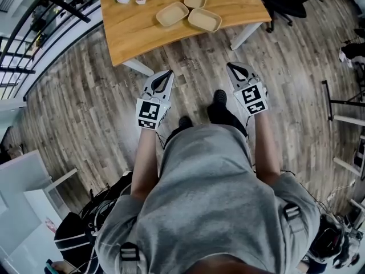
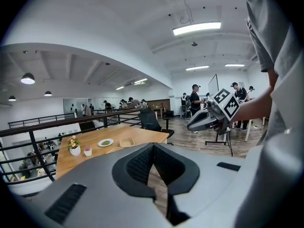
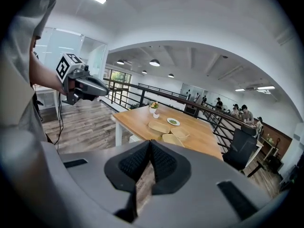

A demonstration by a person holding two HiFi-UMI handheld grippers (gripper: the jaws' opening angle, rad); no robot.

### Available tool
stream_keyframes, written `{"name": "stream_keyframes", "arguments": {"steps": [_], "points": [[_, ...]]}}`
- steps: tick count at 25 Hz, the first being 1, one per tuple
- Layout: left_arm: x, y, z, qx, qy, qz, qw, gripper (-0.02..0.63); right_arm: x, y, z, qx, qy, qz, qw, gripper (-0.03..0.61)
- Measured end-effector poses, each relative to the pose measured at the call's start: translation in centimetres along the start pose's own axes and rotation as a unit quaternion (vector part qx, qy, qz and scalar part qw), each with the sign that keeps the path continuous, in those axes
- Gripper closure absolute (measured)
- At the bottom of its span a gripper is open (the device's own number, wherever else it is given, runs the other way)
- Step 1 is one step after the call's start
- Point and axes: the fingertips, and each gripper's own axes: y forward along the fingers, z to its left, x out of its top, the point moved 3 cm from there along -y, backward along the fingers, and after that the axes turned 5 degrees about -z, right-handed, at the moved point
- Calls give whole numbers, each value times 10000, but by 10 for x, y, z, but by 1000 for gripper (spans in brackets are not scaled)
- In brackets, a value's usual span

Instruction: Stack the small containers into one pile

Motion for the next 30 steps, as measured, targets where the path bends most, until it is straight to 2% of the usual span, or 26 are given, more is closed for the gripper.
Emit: {"name": "stream_keyframes", "arguments": {"steps": [5,12,17,30], "points": [[11,30,-4,111,-78,-30,9999,597,-5,4,-37,97,-269,91,9995,571],[11,73,-17,350,-312,82,9989,597,-28,6,-86,333,-368,179,9986,571],[15,96,-22,546,-329,214,9977,597,-36,12,-116,523,-443,191,9975,571],[27,113,-37,1250,-421,280,9909,597,-36,40,-139,1291,-810,-68,9883,571]]}}
